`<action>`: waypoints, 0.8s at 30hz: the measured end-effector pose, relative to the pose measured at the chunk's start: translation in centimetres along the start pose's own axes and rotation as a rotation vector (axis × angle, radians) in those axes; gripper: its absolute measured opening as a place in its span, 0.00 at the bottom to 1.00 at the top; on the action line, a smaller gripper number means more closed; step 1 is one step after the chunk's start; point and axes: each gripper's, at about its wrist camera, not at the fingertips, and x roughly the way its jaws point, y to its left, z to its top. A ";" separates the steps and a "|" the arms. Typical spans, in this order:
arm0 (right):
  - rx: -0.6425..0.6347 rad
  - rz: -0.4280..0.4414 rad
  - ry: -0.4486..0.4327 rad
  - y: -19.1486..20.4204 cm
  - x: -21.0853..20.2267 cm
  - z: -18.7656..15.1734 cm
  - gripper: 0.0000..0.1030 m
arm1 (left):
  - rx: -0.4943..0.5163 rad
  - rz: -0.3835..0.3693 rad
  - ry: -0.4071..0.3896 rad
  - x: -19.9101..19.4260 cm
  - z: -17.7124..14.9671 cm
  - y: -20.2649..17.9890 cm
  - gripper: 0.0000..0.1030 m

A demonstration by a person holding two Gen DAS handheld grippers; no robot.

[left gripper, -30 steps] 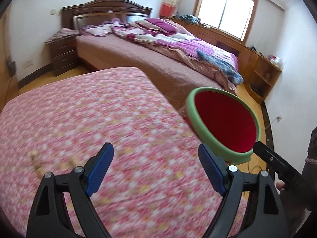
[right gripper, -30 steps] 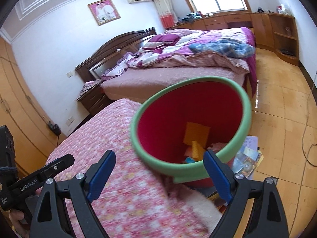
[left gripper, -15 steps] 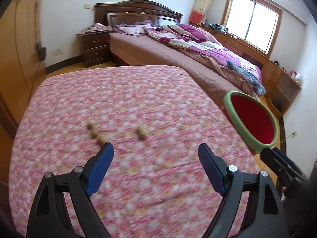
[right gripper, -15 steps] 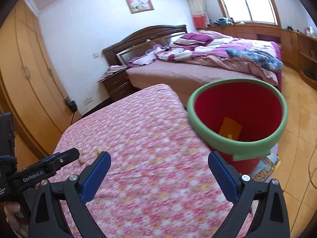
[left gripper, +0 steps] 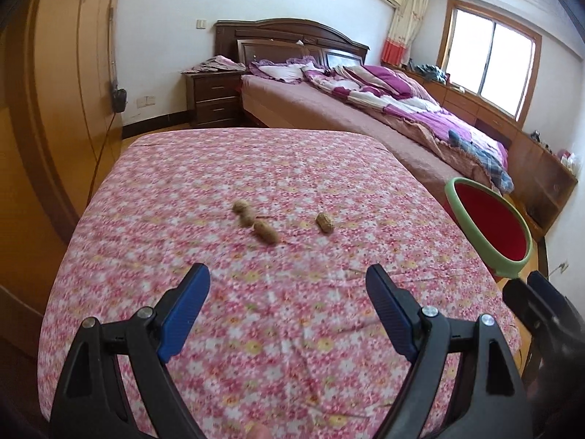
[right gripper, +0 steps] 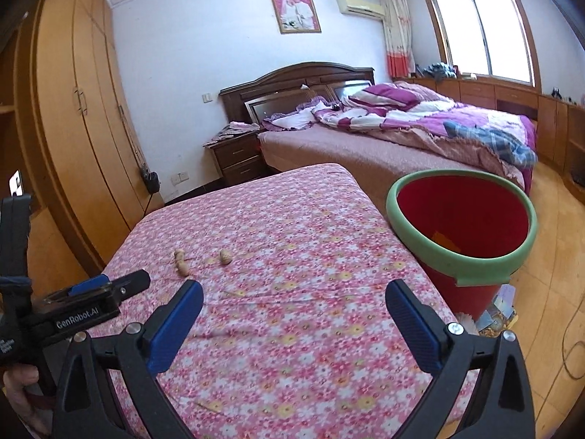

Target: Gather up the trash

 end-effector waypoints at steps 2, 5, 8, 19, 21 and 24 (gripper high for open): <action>-0.015 -0.004 -0.011 0.3 -0.5 -0.3 0.99 | -0.006 0.006 -0.014 -0.5 -0.4 0.2 0.84; -0.015 -0.007 -0.026 0.5 -1.4 -0.9 0.99 | -0.016 0.016 -0.045 -1.4 -1.0 0.3 0.84; 0.005 -0.006 -0.037 0.3 -2.1 -1.3 0.99 | -0.014 0.027 -0.072 -2.3 -1.4 0.3 0.84; 0.009 -0.003 -0.060 1.0 -3.7 -2.0 0.99 | 0.021 0.044 -0.114 -4.2 -2.7 -0.8 0.84; 0.010 -0.001 -0.056 1.0 -3.7 -2.1 0.99 | 0.015 0.041 -0.121 -4.4 -2.8 -0.7 0.84; 0.016 0.000 -0.050 1.0 -3.6 -2.1 0.99 | 0.010 0.045 -0.128 -4.5 -2.9 -0.6 0.84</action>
